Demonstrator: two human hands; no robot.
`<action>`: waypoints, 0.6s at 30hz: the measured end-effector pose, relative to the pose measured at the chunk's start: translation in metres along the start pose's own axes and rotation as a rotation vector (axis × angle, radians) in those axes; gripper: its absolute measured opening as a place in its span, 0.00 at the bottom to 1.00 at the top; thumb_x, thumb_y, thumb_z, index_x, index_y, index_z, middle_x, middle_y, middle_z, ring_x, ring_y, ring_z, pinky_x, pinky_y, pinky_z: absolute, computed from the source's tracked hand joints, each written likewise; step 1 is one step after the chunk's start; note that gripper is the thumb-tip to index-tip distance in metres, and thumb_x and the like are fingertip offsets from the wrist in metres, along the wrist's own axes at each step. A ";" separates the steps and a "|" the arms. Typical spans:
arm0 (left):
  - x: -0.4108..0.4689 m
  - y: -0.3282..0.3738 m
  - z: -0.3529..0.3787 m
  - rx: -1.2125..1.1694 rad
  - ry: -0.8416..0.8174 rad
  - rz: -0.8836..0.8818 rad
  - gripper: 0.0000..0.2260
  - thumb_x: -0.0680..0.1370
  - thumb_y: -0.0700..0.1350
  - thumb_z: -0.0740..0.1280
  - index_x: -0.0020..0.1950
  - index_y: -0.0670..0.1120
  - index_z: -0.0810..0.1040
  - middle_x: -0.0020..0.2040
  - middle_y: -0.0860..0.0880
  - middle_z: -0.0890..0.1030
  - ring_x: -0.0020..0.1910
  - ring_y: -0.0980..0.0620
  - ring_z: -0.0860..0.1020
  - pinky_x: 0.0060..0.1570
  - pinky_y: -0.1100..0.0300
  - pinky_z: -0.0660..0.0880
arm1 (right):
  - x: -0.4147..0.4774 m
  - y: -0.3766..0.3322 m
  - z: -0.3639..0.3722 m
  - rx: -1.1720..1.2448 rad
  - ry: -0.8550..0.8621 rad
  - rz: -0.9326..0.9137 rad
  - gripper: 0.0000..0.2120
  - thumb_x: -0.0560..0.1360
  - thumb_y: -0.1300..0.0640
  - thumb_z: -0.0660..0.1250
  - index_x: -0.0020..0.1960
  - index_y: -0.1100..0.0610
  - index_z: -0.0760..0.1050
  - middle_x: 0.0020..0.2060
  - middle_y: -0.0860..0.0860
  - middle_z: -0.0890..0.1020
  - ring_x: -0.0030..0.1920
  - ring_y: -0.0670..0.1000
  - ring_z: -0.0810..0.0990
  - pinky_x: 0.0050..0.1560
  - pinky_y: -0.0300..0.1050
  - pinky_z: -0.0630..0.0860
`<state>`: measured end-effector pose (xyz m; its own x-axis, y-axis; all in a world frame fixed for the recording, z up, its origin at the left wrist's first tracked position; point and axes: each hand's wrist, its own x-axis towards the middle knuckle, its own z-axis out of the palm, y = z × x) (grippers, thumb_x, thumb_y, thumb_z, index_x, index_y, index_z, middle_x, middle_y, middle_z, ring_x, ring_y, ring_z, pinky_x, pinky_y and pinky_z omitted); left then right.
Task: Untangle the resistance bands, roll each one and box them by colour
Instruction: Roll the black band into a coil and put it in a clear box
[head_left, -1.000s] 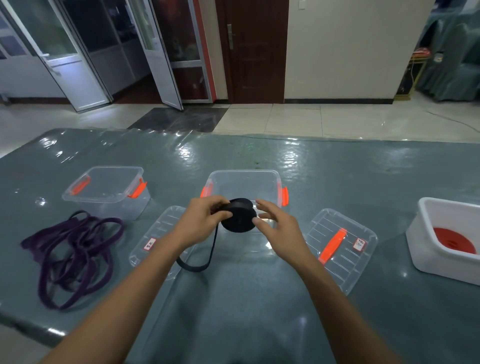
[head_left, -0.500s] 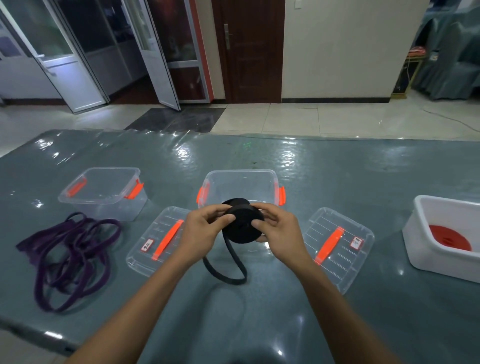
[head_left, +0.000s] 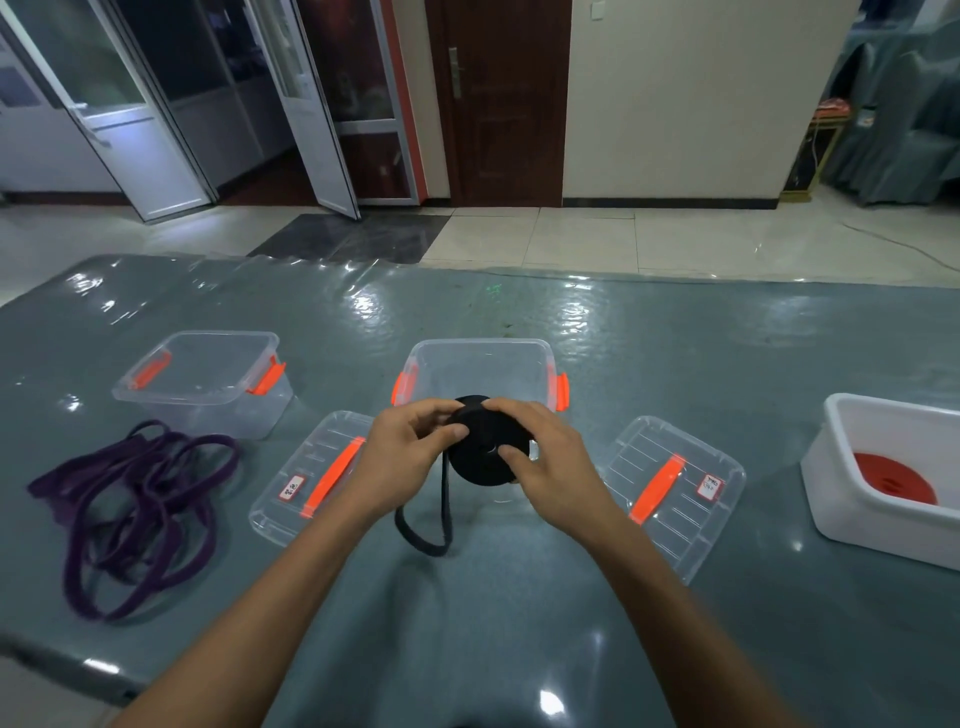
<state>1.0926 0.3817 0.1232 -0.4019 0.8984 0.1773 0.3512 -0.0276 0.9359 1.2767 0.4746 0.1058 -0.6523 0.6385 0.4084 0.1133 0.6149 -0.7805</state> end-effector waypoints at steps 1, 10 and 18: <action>0.001 0.002 0.000 -0.030 -0.014 0.000 0.11 0.77 0.35 0.72 0.54 0.49 0.85 0.48 0.49 0.88 0.50 0.49 0.86 0.55 0.57 0.81 | 0.002 0.000 -0.003 0.009 -0.018 0.008 0.27 0.74 0.67 0.69 0.69 0.46 0.73 0.60 0.44 0.79 0.61 0.41 0.75 0.64 0.32 0.68; 0.000 0.010 0.012 -0.264 0.113 -0.014 0.11 0.76 0.33 0.72 0.54 0.46 0.84 0.49 0.48 0.88 0.49 0.51 0.86 0.50 0.63 0.80 | 0.007 -0.009 -0.006 0.577 0.205 0.195 0.28 0.76 0.72 0.66 0.65 0.42 0.78 0.60 0.43 0.80 0.62 0.50 0.80 0.46 0.51 0.85; 0.000 0.003 -0.003 -0.057 0.054 0.018 0.13 0.77 0.34 0.71 0.50 0.52 0.86 0.45 0.50 0.88 0.46 0.53 0.86 0.49 0.65 0.79 | 0.005 -0.006 0.000 0.104 0.099 0.079 0.26 0.76 0.65 0.69 0.67 0.42 0.72 0.61 0.40 0.77 0.63 0.40 0.75 0.60 0.31 0.71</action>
<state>1.0914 0.3804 0.1269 -0.4415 0.8726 0.2091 0.3106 -0.0700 0.9480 1.2726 0.4739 0.1127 -0.5666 0.7286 0.3849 0.0792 0.5131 -0.8547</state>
